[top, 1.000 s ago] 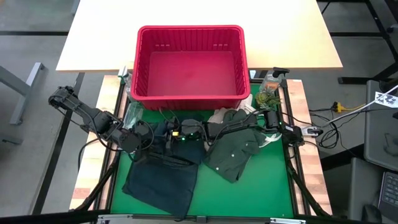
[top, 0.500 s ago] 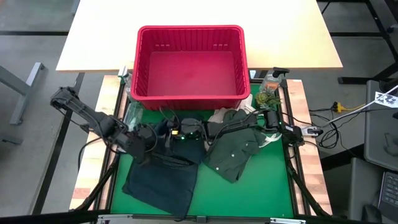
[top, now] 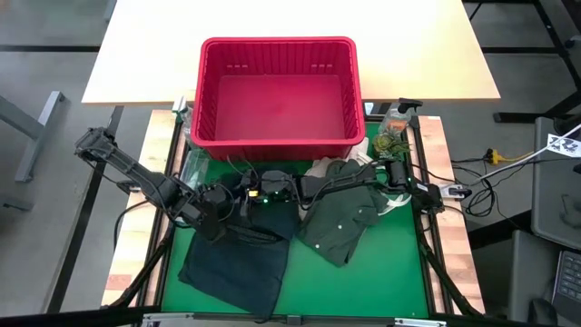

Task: Fold laundry
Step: Fold the dark blue pants

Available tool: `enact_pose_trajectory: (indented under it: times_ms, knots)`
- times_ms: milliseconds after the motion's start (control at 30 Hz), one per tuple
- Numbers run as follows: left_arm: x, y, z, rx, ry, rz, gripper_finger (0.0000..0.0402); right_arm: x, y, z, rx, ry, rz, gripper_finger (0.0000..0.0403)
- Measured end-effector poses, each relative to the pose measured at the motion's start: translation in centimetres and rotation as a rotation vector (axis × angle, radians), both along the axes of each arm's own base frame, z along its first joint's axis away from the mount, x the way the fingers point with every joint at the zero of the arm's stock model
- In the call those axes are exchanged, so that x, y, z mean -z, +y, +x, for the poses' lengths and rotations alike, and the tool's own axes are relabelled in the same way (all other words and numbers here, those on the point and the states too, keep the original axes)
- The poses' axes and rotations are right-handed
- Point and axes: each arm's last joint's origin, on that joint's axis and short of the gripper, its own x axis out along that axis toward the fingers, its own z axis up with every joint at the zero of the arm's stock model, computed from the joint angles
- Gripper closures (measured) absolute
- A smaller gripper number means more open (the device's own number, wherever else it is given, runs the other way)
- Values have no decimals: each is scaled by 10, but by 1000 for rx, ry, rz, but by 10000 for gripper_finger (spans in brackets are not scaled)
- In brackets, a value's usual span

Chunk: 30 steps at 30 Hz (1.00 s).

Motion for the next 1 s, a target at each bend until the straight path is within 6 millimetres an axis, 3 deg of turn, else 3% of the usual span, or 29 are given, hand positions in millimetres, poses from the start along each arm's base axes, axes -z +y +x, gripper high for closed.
enact_pose_trajectory:
  times_ms: [233, 633, 800, 1000]
  knots:
    - [1, -2, -1, -11, 41, -99, 280, -6, -8, 0, -174, -60, 19, 226]
    - [1, 0, -2, -84, 26, -75, 280, -14, -36, -4, -241, -94, 22, 226]
    - [1, 2, 1, -122, -31, 5, 280, -39, -35, -14, -326, -105, -9, 226]
    - [2, 4, 3, -155, -60, 79, 280, -67, -22, -39, -369, 88, -144, 226]
